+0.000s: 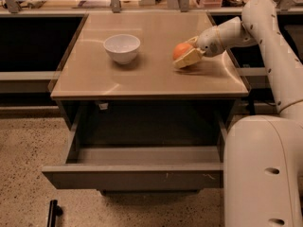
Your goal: Place orange into top drawer
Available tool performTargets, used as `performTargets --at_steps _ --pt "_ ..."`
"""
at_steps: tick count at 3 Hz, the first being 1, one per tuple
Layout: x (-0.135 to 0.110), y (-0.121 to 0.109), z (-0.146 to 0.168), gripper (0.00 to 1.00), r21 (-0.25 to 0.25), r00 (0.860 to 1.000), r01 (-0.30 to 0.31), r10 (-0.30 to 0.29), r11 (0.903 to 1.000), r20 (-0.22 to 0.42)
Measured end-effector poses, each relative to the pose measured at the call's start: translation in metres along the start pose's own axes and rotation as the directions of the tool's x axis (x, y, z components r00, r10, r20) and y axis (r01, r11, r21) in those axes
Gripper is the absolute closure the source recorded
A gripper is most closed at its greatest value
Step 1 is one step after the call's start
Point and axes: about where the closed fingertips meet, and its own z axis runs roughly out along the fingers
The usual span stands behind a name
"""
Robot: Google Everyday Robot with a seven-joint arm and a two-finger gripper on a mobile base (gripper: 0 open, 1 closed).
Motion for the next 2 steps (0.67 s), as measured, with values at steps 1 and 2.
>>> performTargets --at_steps 1,2 --pt "0.0000 0.0000 0.0000 0.88 0.000 1.000 0.000 0.000 1.0000 0.000" --pt "0.0000 0.0000 0.0000 1.00 0.000 1.000 0.000 0.000 1.0000 0.000"
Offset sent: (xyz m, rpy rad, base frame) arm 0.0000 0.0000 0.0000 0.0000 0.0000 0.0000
